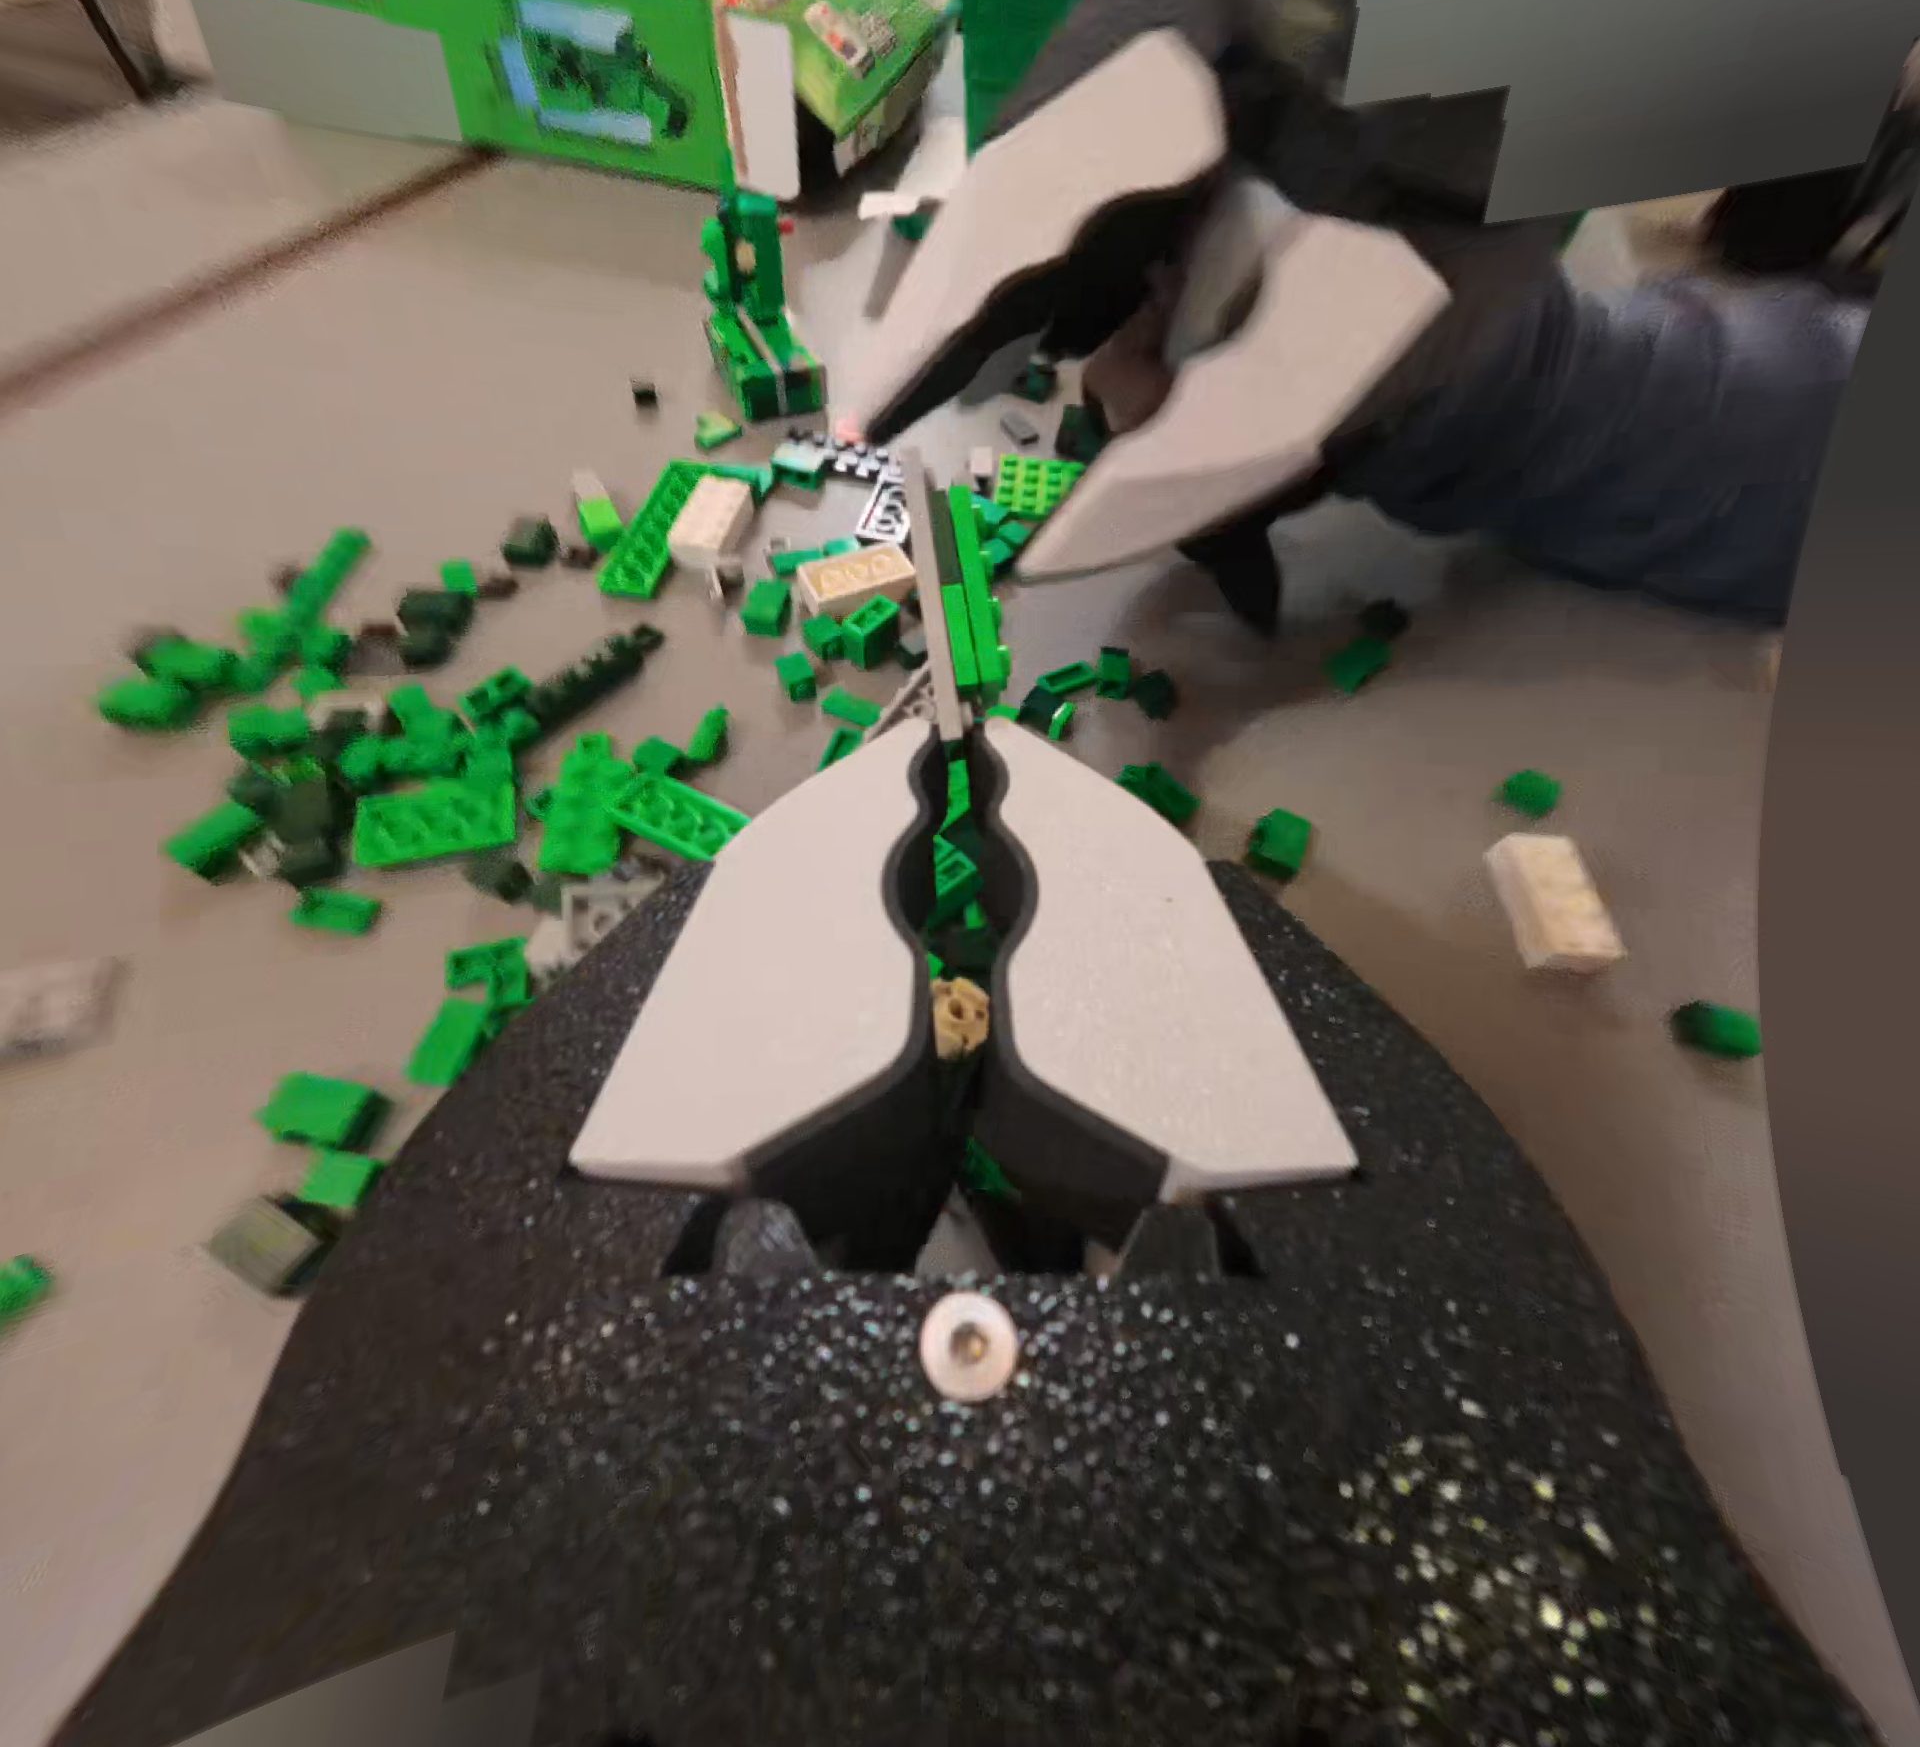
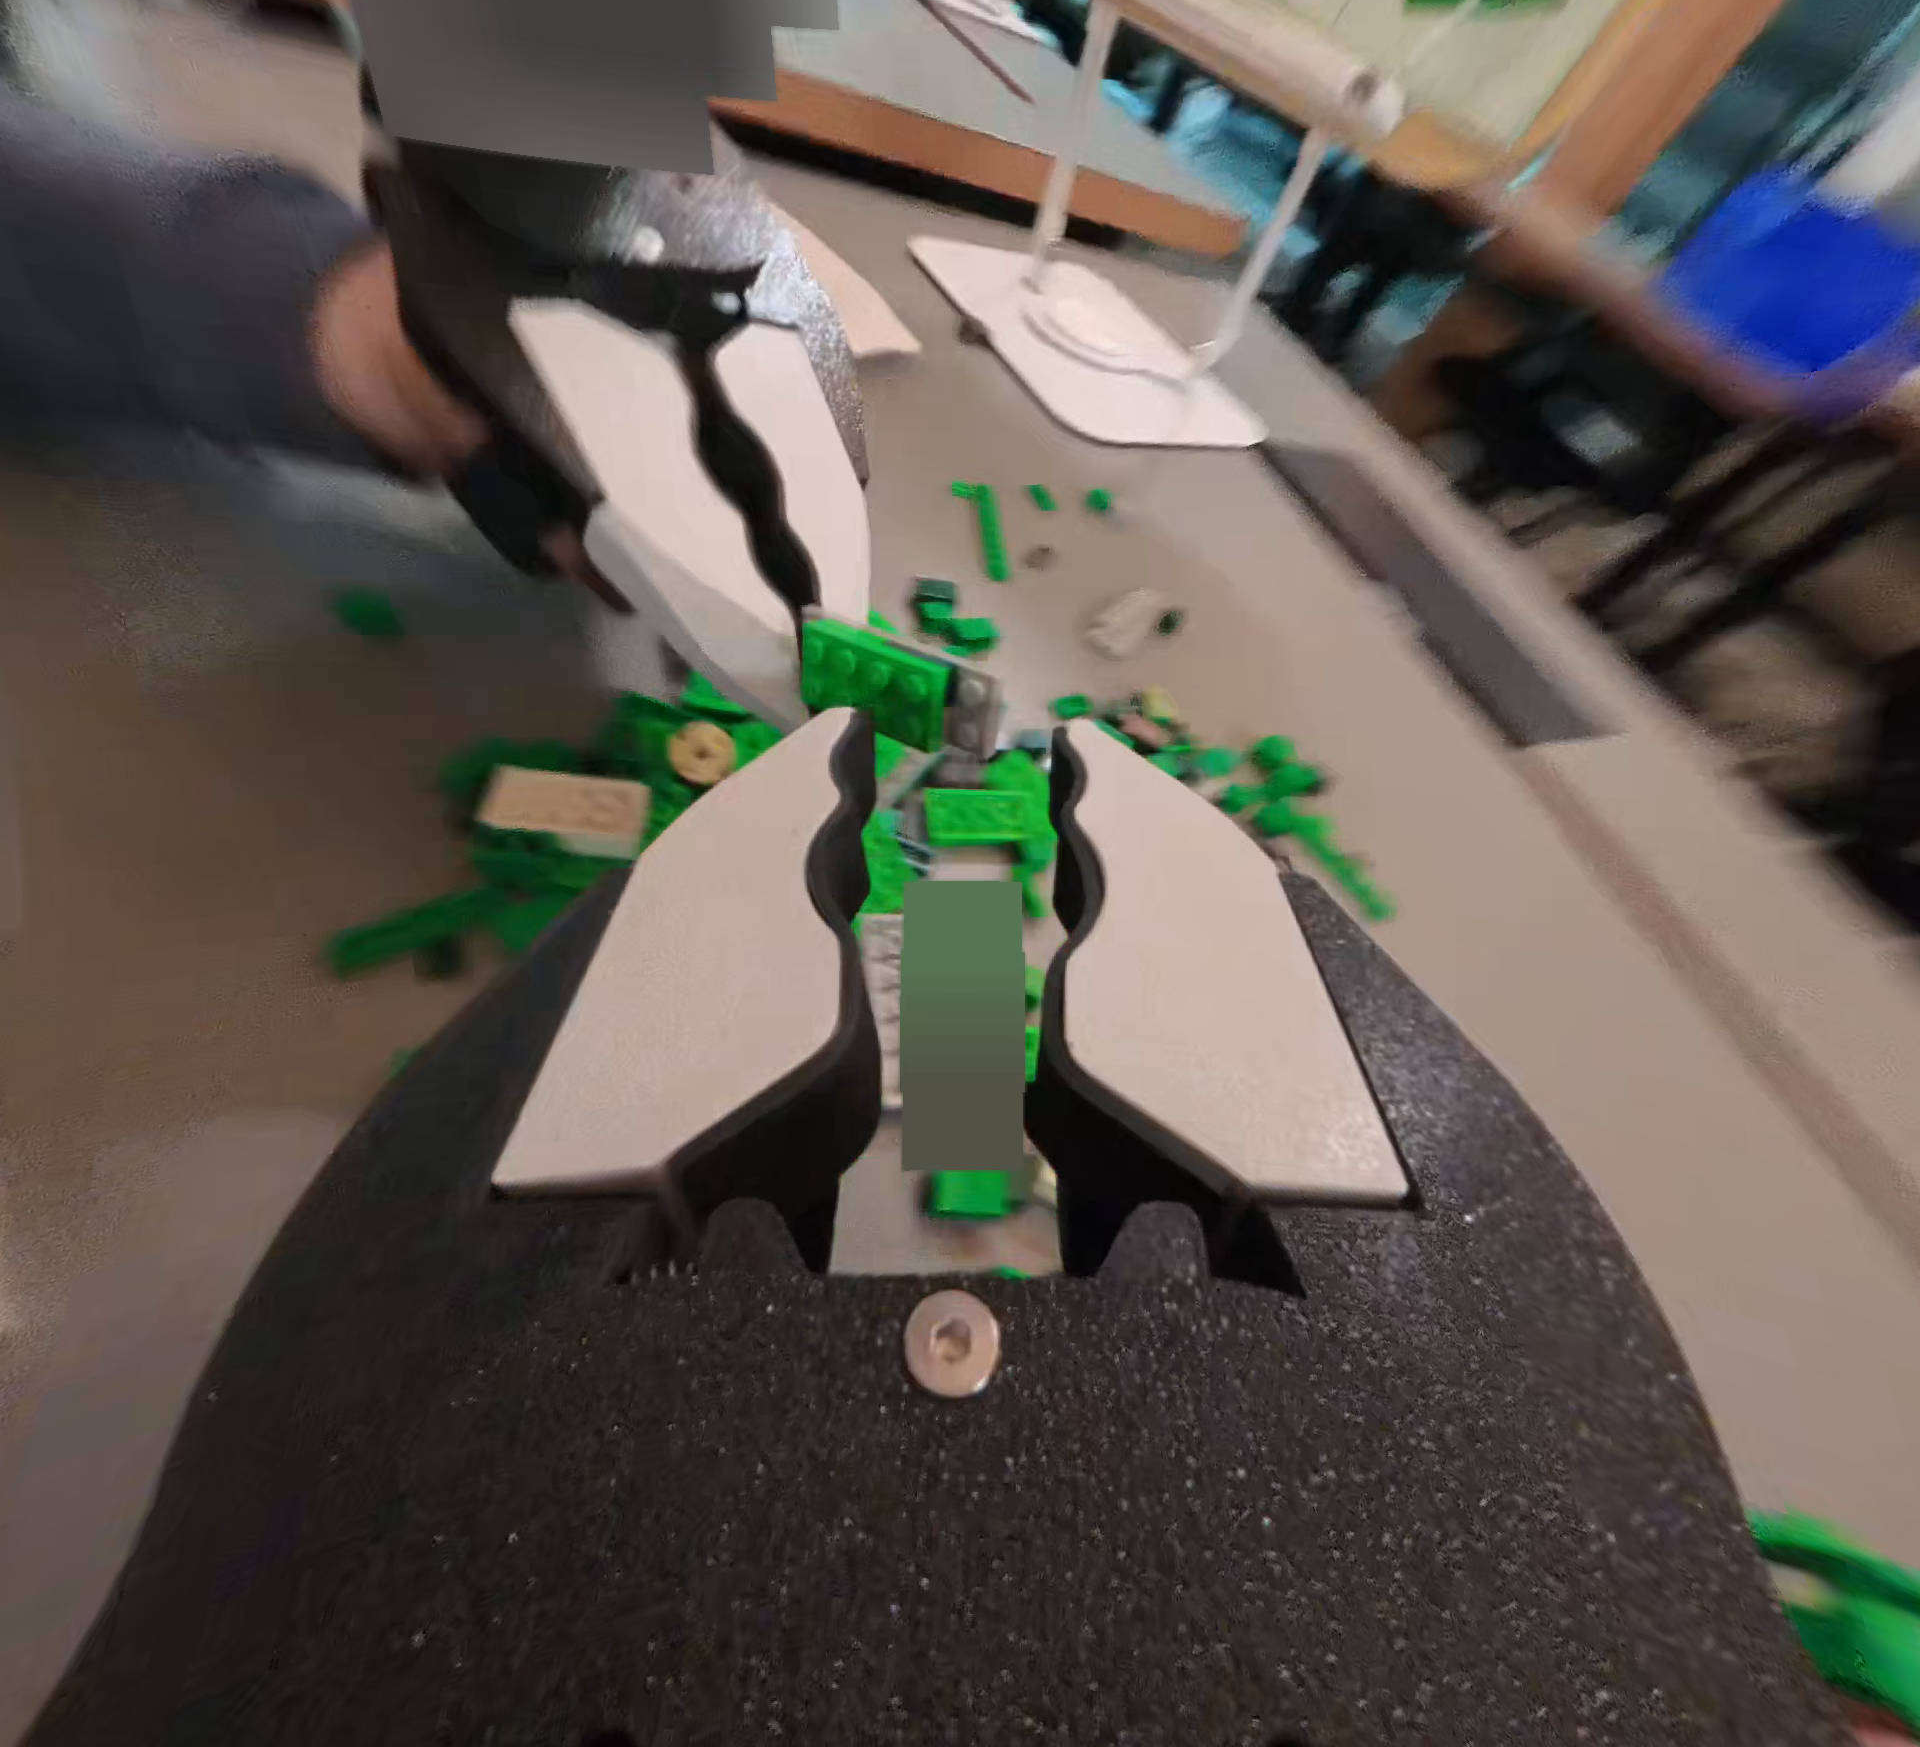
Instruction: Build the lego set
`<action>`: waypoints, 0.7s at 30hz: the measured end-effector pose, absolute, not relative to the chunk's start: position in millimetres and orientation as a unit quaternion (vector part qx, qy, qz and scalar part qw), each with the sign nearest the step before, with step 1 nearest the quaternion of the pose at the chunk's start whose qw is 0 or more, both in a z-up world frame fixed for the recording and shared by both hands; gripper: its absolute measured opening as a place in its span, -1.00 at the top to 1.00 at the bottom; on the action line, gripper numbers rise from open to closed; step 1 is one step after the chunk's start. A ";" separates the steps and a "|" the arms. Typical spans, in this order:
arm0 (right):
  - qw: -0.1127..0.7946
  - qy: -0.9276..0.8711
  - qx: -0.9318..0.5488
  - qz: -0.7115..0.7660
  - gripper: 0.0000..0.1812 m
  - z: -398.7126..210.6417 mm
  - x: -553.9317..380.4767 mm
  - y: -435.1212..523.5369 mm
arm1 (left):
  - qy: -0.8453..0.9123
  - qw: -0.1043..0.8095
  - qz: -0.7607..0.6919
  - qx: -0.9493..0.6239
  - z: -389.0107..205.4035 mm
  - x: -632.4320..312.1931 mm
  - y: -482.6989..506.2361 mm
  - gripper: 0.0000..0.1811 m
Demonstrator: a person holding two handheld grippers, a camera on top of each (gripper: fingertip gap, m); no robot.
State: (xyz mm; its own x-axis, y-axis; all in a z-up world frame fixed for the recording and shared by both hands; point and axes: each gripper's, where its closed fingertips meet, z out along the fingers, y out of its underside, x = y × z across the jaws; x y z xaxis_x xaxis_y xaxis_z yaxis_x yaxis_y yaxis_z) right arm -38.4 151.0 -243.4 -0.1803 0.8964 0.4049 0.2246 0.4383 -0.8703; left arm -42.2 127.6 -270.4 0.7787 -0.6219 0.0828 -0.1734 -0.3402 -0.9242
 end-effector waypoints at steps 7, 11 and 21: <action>0.594 -0.788 -0.154 -0.039 0.50 -274.3 -49.0 135.3 | 0.176 0.406 -0.337 -0.831 -292.2 -38.2 117.3 0.96; 0.584 -0.798 -0.121 -0.082 0.77 -282.1 -50.1 135.0 | 0.201 0.391 -0.342 -0.830 -295.3 -30.9 111.9 0.96; 0.487 -0.794 -0.266 0.247 0.78 -270.9 -35.9 120.3 | 0.300 0.471 -0.352 -0.751 -265.3 -15.5 103.7 0.97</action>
